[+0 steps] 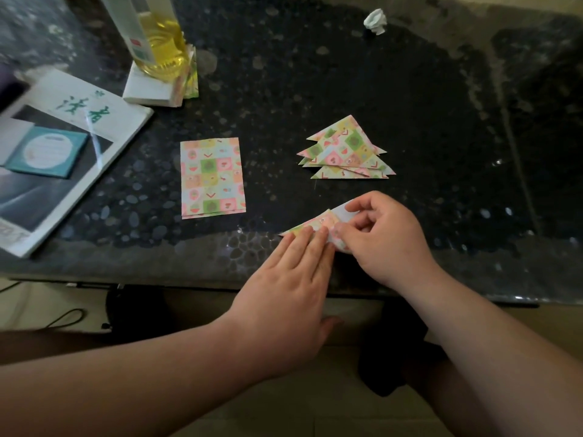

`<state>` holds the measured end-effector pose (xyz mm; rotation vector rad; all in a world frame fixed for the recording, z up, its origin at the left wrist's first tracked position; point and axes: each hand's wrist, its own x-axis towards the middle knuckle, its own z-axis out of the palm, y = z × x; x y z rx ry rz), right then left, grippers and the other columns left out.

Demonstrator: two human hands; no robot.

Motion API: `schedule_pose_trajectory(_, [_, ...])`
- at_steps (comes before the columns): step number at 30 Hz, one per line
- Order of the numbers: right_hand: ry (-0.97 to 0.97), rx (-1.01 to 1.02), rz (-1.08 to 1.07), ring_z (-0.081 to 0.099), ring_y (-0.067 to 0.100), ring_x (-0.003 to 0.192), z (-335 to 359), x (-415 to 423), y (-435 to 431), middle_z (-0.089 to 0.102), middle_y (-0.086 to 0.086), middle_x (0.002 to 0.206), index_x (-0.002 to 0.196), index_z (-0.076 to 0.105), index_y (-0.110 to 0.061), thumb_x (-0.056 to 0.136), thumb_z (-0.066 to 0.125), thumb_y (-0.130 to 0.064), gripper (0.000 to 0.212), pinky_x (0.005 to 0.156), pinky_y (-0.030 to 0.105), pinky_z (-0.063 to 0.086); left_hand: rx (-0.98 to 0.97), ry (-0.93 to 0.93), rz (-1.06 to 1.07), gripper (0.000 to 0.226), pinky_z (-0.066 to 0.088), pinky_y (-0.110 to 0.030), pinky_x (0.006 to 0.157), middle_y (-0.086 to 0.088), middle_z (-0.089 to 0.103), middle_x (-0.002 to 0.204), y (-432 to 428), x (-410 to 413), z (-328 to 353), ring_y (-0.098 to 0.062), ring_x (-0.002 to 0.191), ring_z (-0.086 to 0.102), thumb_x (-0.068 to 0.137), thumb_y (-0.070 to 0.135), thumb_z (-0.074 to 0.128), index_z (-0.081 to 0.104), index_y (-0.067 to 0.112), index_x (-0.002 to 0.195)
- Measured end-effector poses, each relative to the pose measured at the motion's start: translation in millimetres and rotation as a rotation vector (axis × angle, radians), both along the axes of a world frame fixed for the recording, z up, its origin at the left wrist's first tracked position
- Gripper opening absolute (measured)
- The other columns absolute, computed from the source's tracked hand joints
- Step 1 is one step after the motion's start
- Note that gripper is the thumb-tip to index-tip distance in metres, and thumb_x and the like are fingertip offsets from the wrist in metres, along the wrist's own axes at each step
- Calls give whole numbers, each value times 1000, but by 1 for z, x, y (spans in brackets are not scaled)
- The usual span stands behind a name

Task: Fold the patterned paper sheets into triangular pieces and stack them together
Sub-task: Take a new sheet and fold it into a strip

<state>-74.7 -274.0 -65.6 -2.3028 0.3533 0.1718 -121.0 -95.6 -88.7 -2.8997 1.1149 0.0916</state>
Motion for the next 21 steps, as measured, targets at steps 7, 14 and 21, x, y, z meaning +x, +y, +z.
schedule_pose_trajectory(7, [1, -11, -22, 61, 3, 66, -4, 2, 3, 69, -8, 75, 100, 65, -30, 86, 79, -21, 22, 64, 21, 45, -31, 21, 6, 96, 30, -52, 121, -23, 33, 161, 2, -2, -1, -37, 151, 29, 87, 67, 51, 39, -3, 152])
schedule_pose_trajectory(14, [-9, -23, -12, 62, 5, 67, -5, 2, 4, 68, -8, 76, 101, 65, -29, 88, 78, -18, 22, 67, 25, 50, -40, 54, 9, 96, 26, -54, 123, -23, 27, 164, 3, 0, -2, -38, 154, 22, 89, 66, 53, 33, -2, 155])
schedule_pose_trajectory(21, [-1, -16, -9, 61, 5, 65, -4, 3, 4, 68, -8, 76, 101, 65, -30, 88, 77, -16, 23, 65, 25, 49, -41, 86, -2, 94, 22, -56, 124, -22, 20, 166, 5, 1, -5, -37, 156, 13, 93, 65, 46, 25, -1, 158])
